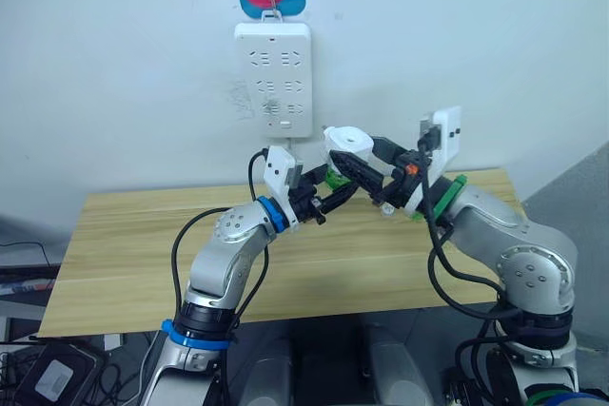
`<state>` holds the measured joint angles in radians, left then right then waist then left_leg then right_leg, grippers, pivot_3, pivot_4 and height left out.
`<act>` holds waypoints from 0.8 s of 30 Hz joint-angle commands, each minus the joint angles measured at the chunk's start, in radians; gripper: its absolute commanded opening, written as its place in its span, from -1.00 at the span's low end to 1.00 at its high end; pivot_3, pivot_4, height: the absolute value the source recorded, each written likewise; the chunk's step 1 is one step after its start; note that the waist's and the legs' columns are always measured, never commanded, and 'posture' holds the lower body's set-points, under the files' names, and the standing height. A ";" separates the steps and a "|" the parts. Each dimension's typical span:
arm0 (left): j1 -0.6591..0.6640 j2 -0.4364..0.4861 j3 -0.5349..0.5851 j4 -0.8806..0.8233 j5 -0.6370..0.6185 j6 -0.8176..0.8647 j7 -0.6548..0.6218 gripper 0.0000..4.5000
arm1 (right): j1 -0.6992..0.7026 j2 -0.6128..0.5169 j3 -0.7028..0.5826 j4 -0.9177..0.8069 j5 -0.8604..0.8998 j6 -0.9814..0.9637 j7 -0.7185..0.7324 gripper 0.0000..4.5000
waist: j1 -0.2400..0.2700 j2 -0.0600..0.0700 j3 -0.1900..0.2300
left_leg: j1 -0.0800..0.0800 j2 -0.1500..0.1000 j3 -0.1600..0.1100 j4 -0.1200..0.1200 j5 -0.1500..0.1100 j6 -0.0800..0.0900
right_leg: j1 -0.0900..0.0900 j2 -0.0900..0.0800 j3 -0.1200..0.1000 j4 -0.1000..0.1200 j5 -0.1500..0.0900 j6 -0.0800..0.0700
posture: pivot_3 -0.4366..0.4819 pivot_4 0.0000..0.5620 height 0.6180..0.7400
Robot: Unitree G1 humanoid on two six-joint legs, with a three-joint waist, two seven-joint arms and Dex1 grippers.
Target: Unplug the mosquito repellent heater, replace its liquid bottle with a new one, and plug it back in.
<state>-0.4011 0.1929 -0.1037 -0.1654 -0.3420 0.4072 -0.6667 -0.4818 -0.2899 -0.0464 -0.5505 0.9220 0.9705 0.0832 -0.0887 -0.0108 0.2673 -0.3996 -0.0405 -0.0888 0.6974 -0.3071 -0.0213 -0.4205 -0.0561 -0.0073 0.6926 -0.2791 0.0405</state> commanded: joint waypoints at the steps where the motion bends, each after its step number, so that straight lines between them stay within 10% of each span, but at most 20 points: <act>1: -0.010 -0.010 -0.006 -0.075 -0.020 -0.020 0.010 0.02 | -0.003 0.023 -0.005 -0.002 -0.014 -0.025 -0.016 1.00 | 0.000 0.000 0.000 | 0.000 0.000 0.000 0.000 0.000 0.000 | 0.000 0.000 0.000 0.000 0.000 0.000 | -0.37 -0.25 1.00; 24: -0.003 -0.006 -0.014 -0.086 -0.023 -0.023 0.030 0.02 | -0.019 0.068 -0.013 0.014 -0.074 -0.063 -0.015 1.00 | 0.000 0.000 -0.004 | 0.000 0.000 0.000 0.000 0.000 0.000 | -0.001 0.000 0.001 0.002 0.000 0.000 | -0.37 -0.27 1.00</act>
<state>-0.4004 0.1912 -0.1141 -0.1981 -0.3502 0.4071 -0.6382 -0.4906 -0.2236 -0.0464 -0.5117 0.8471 0.9288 0.0650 -0.0884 -0.0105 0.2636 -0.3993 -0.0406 -0.0883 0.6974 -0.3071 -0.0215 -0.4213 -0.0561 -0.0068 0.6946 -0.2791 0.0405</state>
